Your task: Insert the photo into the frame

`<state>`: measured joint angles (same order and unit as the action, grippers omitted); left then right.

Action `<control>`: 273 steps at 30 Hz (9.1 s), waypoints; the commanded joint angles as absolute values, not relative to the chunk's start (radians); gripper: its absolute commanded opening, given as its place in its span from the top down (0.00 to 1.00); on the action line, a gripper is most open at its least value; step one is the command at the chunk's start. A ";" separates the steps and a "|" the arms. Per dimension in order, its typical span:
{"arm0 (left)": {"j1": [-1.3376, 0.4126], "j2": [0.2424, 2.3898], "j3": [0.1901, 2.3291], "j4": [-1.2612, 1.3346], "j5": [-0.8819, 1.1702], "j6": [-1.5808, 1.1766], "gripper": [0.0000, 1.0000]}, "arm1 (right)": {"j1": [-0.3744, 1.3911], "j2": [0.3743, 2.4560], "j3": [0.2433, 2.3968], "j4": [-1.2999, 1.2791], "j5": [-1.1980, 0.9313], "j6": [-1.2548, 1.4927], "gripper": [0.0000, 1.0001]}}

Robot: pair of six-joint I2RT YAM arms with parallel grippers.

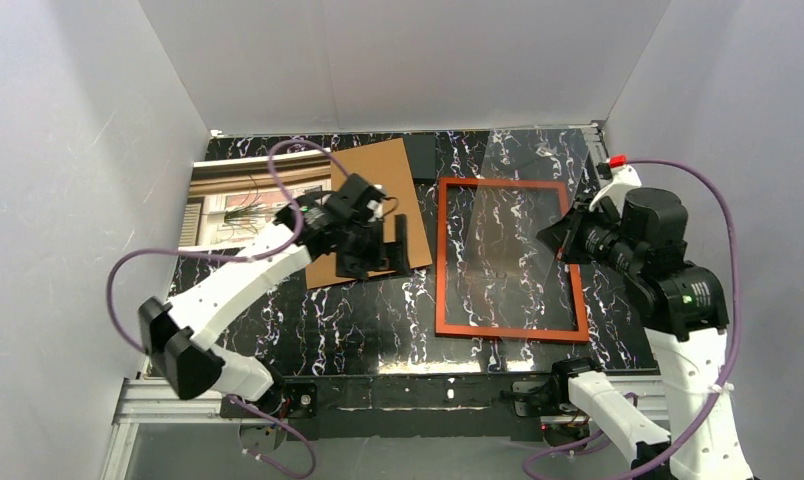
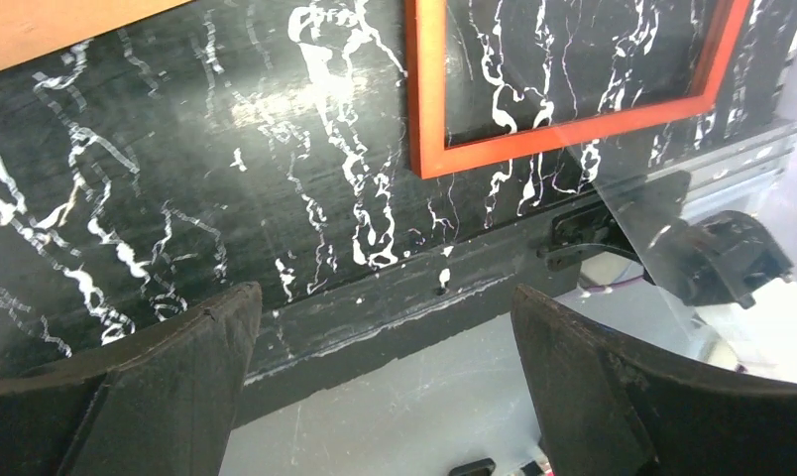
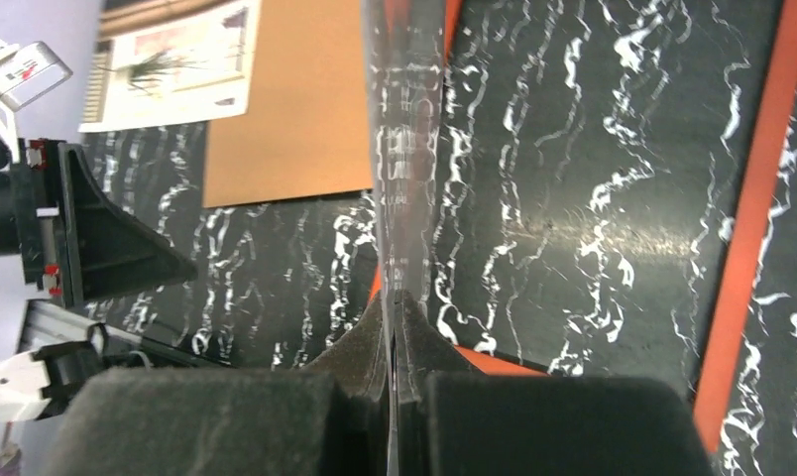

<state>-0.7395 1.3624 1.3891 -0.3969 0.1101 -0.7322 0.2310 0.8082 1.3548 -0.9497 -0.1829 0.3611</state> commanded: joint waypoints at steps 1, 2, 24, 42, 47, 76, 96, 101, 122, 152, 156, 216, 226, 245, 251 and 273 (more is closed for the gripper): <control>-0.858 1.507 1.467 -0.455 0.021 -0.720 0.02 | 0.220 0.828 1.316 -0.943 -0.092 0.316 0.99; -0.880 1.540 1.481 -0.446 0.016 -0.722 0.02 | 0.214 0.829 1.306 -0.946 -0.080 0.313 0.99; -1.054 1.894 1.518 -0.319 -0.185 -0.740 0.13 | 0.011 0.927 1.352 -1.000 -0.091 0.276 0.99; -1.054 2.035 1.491 -0.267 -0.139 -0.735 0.33 | 0.011 0.922 1.588 -1.043 0.083 0.301 0.99; -1.063 2.067 1.521 -0.252 -0.102 -0.707 0.66 | 0.011 0.917 1.620 -1.048 0.074 0.302 0.99; -1.099 1.561 1.201 -0.302 -0.460 -0.851 1.00 | 0.011 0.876 1.539 -0.984 -0.250 0.282 0.99; -1.104 1.397 0.892 -0.363 -0.459 -0.986 0.62 | 0.011 0.855 1.351 -0.901 -0.400 0.280 0.99; -1.104 1.384 0.906 -0.395 -0.480 -0.944 0.16 | 0.010 0.852 1.350 -0.914 -0.382 0.269 0.99; -0.826 1.548 0.901 -0.208 -0.068 -0.701 0.30 | 0.011 0.861 1.296 -0.913 -0.388 0.283 0.99; -0.782 1.360 1.390 -0.650 -0.270 -0.399 1.00 | 0.011 0.873 1.477 -0.959 -0.492 0.346 0.99; -0.776 1.360 1.444 -0.754 -0.379 -0.263 1.00 | 0.012 0.862 1.462 -0.950 -0.479 0.347 0.99; -0.865 1.243 1.048 -0.433 -0.101 -0.466 0.02 | 0.011 0.811 1.694 -0.902 -0.334 0.462 0.99; -1.164 1.519 1.166 -0.272 -0.220 -0.597 0.02 | 0.011 0.815 1.583 -0.959 -0.185 0.380 0.99; -1.345 1.993 1.451 -0.258 -0.425 -0.672 0.24 | 0.011 0.752 1.435 -0.984 0.201 0.314 0.99; -1.354 2.030 1.461 -0.257 -0.379 -0.665 0.60 | 0.011 0.747 1.426 -0.978 0.189 0.309 0.99; -1.265 1.669 1.709 -0.395 -0.278 -0.551 1.00 | 0.011 0.742 1.508 -0.997 0.086 0.323 0.99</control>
<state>-1.3079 1.7485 1.6463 -0.2798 -0.2882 -0.5735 0.0132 0.7399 1.4277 -1.0504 0.1135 0.3157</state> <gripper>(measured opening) 0.221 0.029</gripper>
